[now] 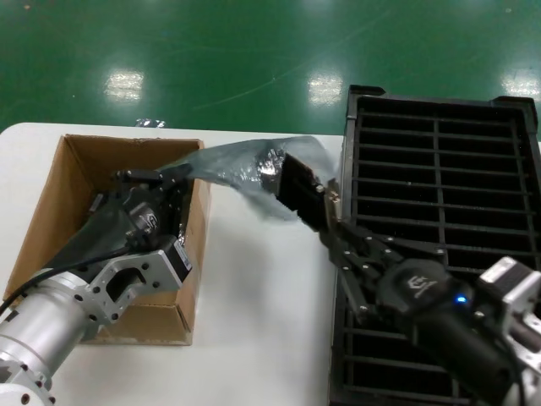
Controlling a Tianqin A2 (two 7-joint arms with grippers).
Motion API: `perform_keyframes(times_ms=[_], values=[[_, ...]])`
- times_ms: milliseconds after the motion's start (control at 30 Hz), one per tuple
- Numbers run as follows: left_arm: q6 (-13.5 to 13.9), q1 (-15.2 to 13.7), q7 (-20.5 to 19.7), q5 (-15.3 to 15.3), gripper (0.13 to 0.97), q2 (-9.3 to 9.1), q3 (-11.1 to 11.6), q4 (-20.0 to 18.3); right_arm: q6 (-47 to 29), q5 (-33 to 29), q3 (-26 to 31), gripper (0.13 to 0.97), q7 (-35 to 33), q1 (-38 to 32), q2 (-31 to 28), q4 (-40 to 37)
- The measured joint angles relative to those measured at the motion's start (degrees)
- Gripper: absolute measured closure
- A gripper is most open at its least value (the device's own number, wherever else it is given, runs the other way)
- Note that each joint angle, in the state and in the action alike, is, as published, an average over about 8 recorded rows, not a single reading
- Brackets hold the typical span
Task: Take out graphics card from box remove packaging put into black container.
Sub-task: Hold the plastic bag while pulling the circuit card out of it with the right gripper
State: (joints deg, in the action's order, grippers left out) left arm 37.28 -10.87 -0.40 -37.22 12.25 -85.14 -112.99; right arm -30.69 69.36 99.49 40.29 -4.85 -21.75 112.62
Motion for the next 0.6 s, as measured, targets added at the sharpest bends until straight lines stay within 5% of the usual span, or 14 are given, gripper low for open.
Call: perform_keyframes(times_ms=[267,600], values=[[0.00,0.00,0.00,0.00,0.958,0.00,0.00,0.00,-0.23,5.71,-7.40,0.904,-1.66,5.53,-5.42,4.79],[0.00,0.00,-0.03,0.00,0.958,0.00,0.00,0.00,1.17,20.80,-15.38,0.904,-15.72,13.79,-8.64,5.35]])
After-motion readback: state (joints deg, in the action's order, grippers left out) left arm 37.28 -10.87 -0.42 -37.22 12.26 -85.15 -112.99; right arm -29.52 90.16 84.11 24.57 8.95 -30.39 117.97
